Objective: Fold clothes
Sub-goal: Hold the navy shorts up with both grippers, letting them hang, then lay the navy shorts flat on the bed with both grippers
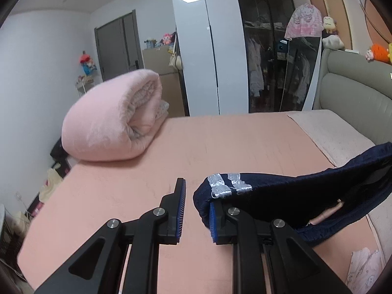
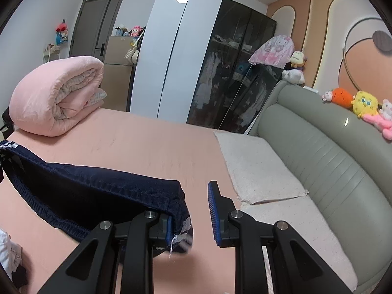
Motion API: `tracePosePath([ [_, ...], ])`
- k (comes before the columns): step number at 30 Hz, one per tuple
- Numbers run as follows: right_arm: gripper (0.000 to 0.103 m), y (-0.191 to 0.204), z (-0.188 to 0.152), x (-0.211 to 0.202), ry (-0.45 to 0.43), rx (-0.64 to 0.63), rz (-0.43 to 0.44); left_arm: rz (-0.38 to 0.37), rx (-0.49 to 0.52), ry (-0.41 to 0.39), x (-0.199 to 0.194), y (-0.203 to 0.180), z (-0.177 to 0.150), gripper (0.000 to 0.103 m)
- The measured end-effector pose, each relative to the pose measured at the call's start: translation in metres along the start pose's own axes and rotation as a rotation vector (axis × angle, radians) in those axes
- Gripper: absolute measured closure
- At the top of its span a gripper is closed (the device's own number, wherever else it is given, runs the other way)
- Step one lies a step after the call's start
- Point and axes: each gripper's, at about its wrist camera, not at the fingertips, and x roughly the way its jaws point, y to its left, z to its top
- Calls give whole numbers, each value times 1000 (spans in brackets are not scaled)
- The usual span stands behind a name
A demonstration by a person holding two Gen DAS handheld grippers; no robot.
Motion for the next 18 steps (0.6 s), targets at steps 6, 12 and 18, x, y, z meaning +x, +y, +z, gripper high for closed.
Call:
tracePosePath([
  [6, 101, 17, -48, 21, 52, 24, 16, -25, 4, 70, 21, -7, -52, 90],
  [12, 102, 23, -82, 52, 162, 41, 72, -66, -26, 148, 42, -9, -77, 90],
  [18, 102, 23, -107, 68, 218, 51, 106, -85, -51, 175, 46, -10, -97, 90],
])
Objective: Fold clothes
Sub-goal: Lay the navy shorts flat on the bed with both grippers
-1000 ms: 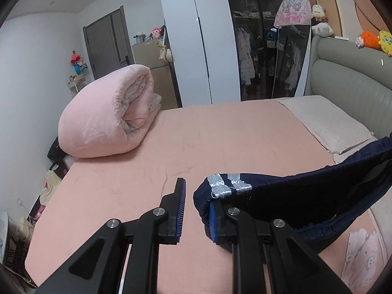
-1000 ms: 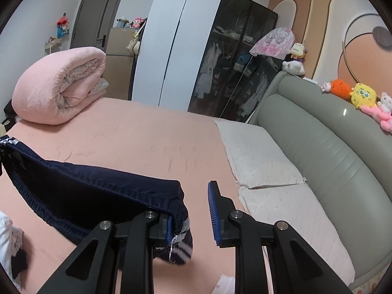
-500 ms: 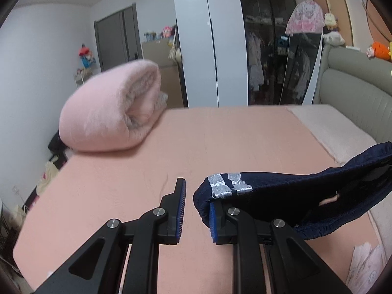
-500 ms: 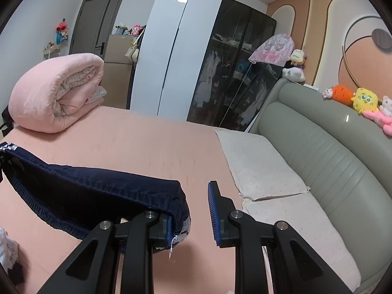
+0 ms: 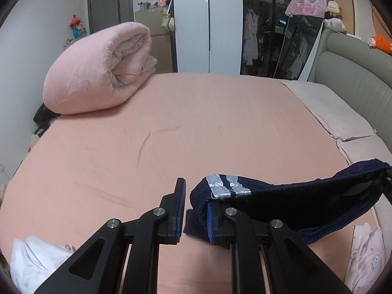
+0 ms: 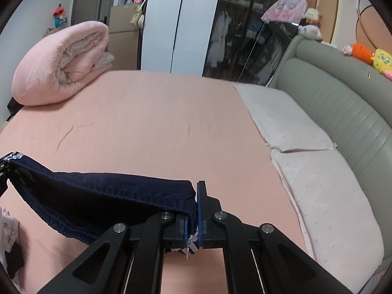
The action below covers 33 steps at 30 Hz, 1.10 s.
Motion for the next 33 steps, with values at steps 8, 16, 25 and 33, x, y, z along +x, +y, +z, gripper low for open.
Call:
tracePosePath([
  [8, 102, 3, -43, 11, 67, 24, 9, -10, 12, 73, 6, 1, -42, 90],
  [16, 102, 8, -93, 24, 170, 33, 23, -27, 47, 163, 9, 8, -95, 90],
  [25, 102, 15, -150, 22, 266, 39, 32, -35, 61, 246, 9, 20, -142, 89],
  [33, 102, 27, -184, 24, 330, 29, 43, -41, 110, 294, 10, 25, -176, 89],
])
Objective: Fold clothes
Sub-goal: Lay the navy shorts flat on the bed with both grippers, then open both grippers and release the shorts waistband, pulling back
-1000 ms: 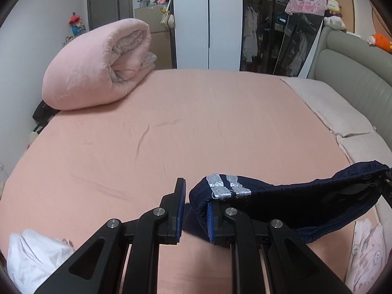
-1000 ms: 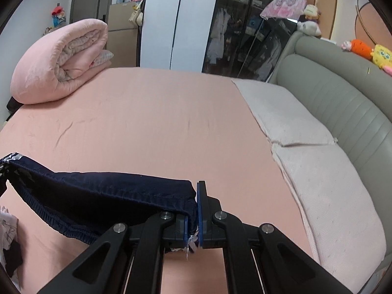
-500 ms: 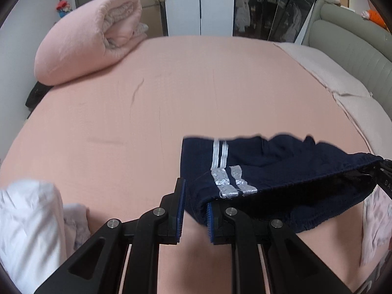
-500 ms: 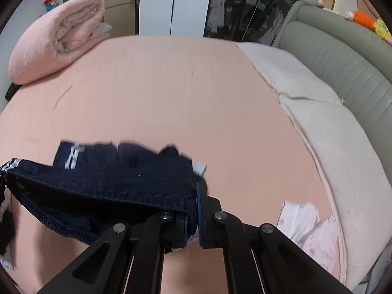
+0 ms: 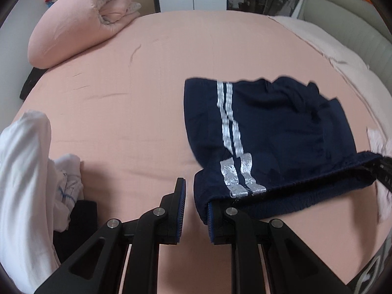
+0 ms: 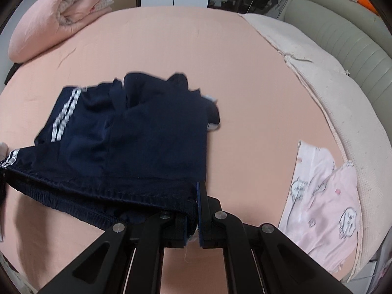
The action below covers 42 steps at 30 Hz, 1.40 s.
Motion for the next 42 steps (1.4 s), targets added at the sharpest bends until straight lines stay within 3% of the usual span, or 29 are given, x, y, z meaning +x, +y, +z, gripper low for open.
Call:
tracePosePath([
  [11, 102, 9, -37, 23, 67, -1, 3, -3, -11, 60, 21, 2, -33, 89],
  [20, 102, 5, -54, 13, 7, 27, 4, 18, 9, -16, 8, -3, -50, 89],
  [33, 100, 3, -70, 2, 19, -36, 17, -44, 28, 6, -1, -5, -58, 89],
  [38, 92, -3, -73, 1, 31, -38, 43, -82, 30, 41, 3, -3, -51, 82],
  [40, 78, -4, -72, 0, 43, -49, 28, -79, 20, 58, 2, -1, -48, 73],
  [42, 51, -8, -70, -1, 53, -59, -14, -88, -3, 65, 1, 3, -49, 54],
])
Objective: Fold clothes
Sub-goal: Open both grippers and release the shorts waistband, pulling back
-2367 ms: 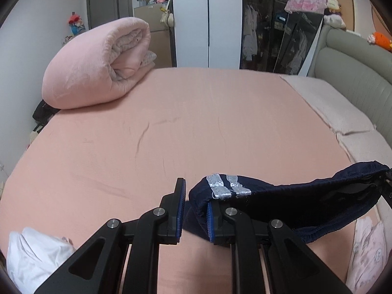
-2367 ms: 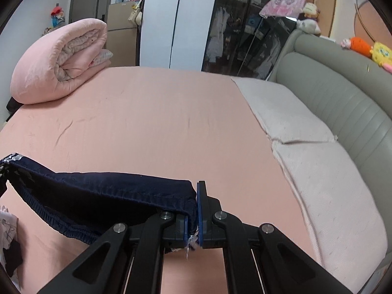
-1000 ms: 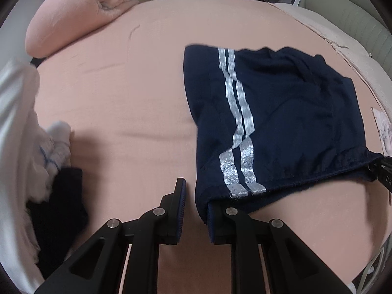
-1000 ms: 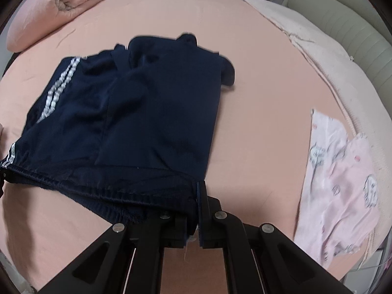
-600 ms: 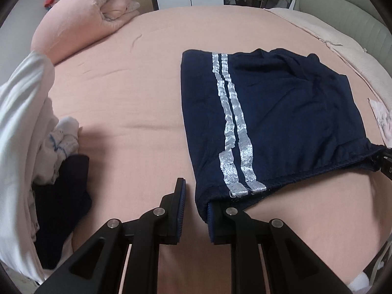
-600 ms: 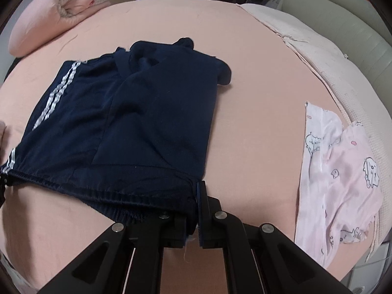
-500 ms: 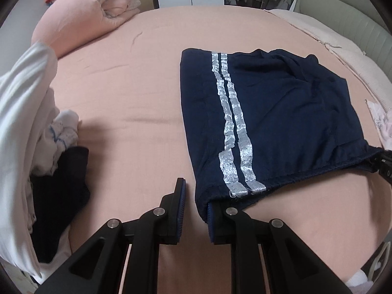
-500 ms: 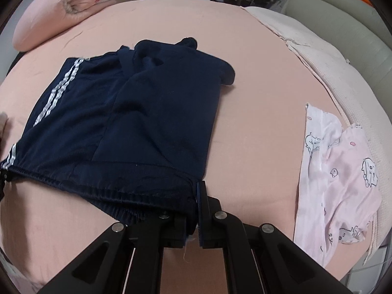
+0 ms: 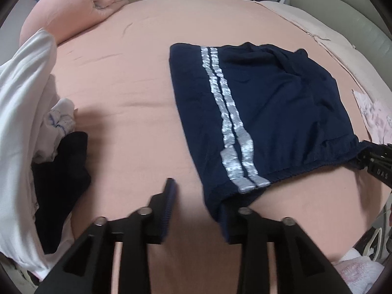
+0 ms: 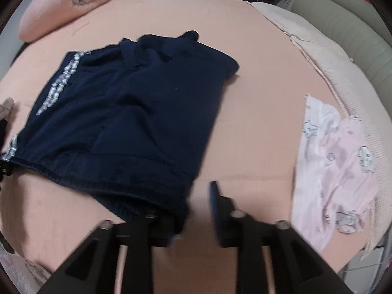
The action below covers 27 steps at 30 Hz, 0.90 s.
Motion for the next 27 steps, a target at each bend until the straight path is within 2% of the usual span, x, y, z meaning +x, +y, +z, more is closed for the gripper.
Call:
tracePosePath([
  [2, 40, -9, 0, -1, 11, 25, 5, -7, -25, 7, 0, 2, 0, 41],
  [3, 38, -13, -1, -2, 17, 39, 11, -7, -38, 11, 2, 1, 1, 38],
  [8, 38, -33, -9, -6, 48, 131, 93, -66, -85, 22, -1, 4, 5, 36],
  [11, 38, -33, -12, -9, 53, 112, 113, -69, -49, 56, 3, 0, 8, 24],
  [14, 38, -26, -16, -10, 66, 61, 131, -73, -9, 94, 8, -2, 7, 20],
  [20, 38, -25, -13, -21, 34, 45, 158, -26, -6, 13, -4, -5, 10, 15],
  [27, 38, -9, -26, -50, -29, 22, 122, -22, 25, -62, -29, -14, 24, 15],
])
